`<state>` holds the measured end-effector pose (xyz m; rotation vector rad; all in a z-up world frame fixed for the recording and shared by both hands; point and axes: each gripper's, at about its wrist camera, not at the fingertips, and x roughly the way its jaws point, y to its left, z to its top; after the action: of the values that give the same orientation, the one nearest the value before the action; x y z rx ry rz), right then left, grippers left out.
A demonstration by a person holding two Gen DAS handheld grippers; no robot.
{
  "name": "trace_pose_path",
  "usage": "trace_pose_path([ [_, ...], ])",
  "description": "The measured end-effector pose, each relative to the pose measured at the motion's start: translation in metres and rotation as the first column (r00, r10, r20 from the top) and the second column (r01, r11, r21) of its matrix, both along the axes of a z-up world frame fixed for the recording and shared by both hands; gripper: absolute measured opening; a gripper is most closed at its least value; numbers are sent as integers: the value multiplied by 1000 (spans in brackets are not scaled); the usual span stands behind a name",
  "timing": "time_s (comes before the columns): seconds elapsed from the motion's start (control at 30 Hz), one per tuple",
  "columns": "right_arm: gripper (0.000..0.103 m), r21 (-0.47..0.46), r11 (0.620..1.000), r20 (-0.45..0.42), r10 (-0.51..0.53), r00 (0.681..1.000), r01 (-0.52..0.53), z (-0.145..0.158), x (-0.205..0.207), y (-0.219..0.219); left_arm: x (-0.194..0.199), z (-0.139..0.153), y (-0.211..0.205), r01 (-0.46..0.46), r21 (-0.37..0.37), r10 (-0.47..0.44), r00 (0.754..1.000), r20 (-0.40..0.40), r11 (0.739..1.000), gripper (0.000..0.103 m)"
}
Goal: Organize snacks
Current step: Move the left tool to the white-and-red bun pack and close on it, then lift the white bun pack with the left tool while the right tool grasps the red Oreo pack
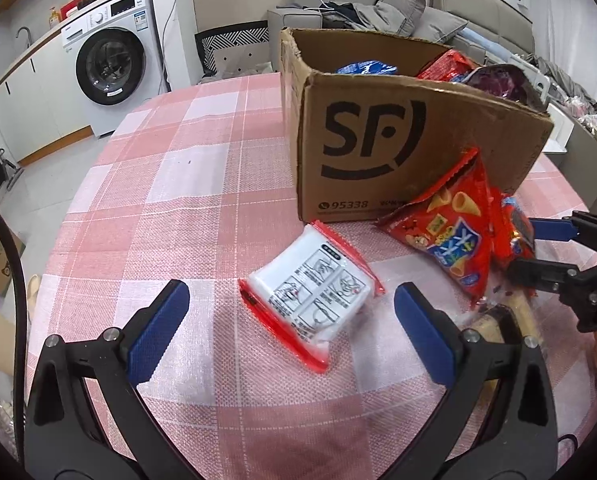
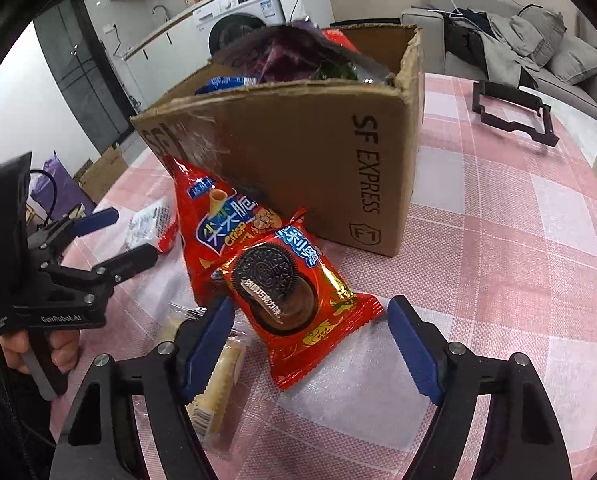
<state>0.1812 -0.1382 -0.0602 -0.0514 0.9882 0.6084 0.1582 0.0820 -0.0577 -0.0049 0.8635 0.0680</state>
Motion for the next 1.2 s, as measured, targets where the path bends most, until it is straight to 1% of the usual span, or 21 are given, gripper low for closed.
trace_pose_path([
  [0.1, 81, -3, 1000, 3, 23, 1000, -23, -1, 3, 3, 6, -4, 1, 0, 16, 0, 1000, -15, 1000, 102],
  [0.27, 81, -16, 999, 6, 46, 999, -46, -2, 7, 7, 19, -9, 2, 37, 19, -36, 998, -43, 999, 102],
  [0.5, 81, -21, 997, 1, 70, 998, -70, -1, 15, 10, 40, -18, 5, 66, 2, -66, 995, -73, 998, 102],
  [0.6, 81, -17, 997, -3, 73, 997, -73, -3, 20, 9, 50, -22, 7, 92, -22, -94, 992, -87, 995, 101],
  [0.67, 81, -13, 997, -5, 75, 997, -75, -3, 20, 8, 50, -24, 9, 107, -35, -109, 991, -82, 994, 97],
  [0.73, 81, -4, 997, -11, 76, 997, -76, -3, 19, 6, 49, -25, 9, 122, -54, -126, 989, -76, 991, 89],
  [0.77, 81, 2, 997, -15, 75, 997, -75, -3, 20, 5, 49, -26, 9, 129, -53, -132, 988, -74, 990, 88],
  [0.83, 81, 14, 997, -22, 71, 997, -71, -3, 22, 2, 47, -27, 9, 142, -55, -146, 987, -66, 988, 81],
  [0.87, 81, 18, 997, -24, 70, 997, -70, -3, 23, 2, 47, -27, 9, 152, -55, -155, 986, -62, 987, 76],
  [1.0, 81, 19, 997, -26, 71, 997, -71, -4, 26, 1, 42, -27, 10, 155, -58, -158, 986, -57, 986, 66],
  [1.1, 81, 20, 997, -32, 70, 997, -69, -5, 28, 0, 36, -28, 13, 150, -60, -154, 987, -53, 987, 62],
  [1.2, 81, -4, 997, -23, 76, 997, -76, -5, 27, 2, 30, -28, 16, 144, -70, -148, 988, -48, 987, 60],
])
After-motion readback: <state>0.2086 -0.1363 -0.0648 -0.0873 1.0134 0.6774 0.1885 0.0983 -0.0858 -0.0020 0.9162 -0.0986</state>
